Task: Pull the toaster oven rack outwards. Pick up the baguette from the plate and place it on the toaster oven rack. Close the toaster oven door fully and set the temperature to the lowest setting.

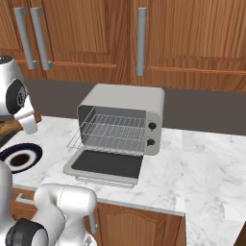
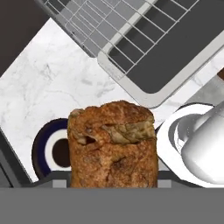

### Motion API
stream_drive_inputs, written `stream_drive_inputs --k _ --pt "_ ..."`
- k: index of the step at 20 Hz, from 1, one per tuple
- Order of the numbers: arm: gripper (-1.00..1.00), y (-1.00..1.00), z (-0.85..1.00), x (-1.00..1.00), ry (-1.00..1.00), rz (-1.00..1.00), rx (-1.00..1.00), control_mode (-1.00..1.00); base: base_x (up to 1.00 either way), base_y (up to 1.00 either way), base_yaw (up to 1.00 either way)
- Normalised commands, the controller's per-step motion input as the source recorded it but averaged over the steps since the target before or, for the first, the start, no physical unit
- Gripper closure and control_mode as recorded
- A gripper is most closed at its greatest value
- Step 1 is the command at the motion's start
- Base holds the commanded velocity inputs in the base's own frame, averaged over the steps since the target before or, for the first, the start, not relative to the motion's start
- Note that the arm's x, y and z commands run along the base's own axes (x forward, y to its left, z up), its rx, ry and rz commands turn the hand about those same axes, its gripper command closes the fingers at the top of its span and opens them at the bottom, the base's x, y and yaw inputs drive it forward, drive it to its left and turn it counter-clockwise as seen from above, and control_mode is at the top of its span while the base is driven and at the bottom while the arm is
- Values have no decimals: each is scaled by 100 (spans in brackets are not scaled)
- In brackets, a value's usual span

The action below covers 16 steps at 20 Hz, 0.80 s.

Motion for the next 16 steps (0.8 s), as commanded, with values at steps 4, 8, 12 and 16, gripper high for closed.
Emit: stream_drive_inputs --k 4,8,12,16 --pt "100 -100 13 0 -1 -1 13 -100 0 0 0" --pt "100 -100 16 0 1 -6 12 -100 0 0 0" --pt "100 -99 25 1 10 -10 5 -100 0 0 0" --pt "100 -78 13 14 21 -15 0 -100 0 0 0"
